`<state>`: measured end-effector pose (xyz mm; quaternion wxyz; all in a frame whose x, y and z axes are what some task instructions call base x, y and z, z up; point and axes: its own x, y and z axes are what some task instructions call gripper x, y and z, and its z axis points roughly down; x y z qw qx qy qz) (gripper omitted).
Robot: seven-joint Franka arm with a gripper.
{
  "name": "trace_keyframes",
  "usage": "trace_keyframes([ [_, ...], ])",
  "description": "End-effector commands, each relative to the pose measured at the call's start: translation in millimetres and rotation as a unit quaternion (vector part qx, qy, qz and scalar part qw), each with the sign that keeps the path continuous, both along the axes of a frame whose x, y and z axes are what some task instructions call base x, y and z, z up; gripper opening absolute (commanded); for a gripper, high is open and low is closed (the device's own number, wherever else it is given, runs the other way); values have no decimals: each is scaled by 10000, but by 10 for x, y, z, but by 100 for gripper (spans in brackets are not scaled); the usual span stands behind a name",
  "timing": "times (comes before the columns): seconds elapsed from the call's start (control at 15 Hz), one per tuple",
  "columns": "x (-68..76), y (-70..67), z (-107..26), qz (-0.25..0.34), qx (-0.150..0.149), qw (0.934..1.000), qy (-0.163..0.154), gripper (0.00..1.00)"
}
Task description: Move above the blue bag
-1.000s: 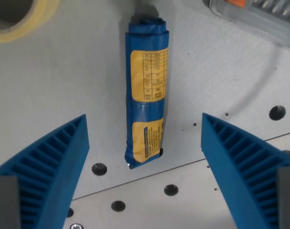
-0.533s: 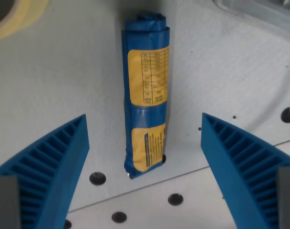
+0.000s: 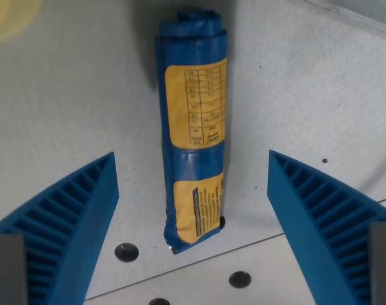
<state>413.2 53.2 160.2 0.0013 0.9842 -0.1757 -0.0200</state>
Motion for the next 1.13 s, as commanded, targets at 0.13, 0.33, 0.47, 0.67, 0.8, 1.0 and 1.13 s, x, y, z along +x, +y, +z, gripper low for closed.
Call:
trace_keyframes([
  [0.13, -64, 34, -105, -244, -24, 9986, -462, 100],
  [0.33, -80, 35, -157, -255, -26, 9986, -463, 100],
  [0.47, -88, 36, -183, -243, -29, 9987, -453, 100],
  [0.67, -96, 36, -208, -215, -34, 9988, -445, 100],
  [0.8, -101, 35, -218, -202, -37, 9988, -452, 100],
  [1.0, -109, 32, -222, -189, -42, 9988, -446, 100],
  [1.13, -109, 32, -222, -189, -42, 9988, -446, 100],
])
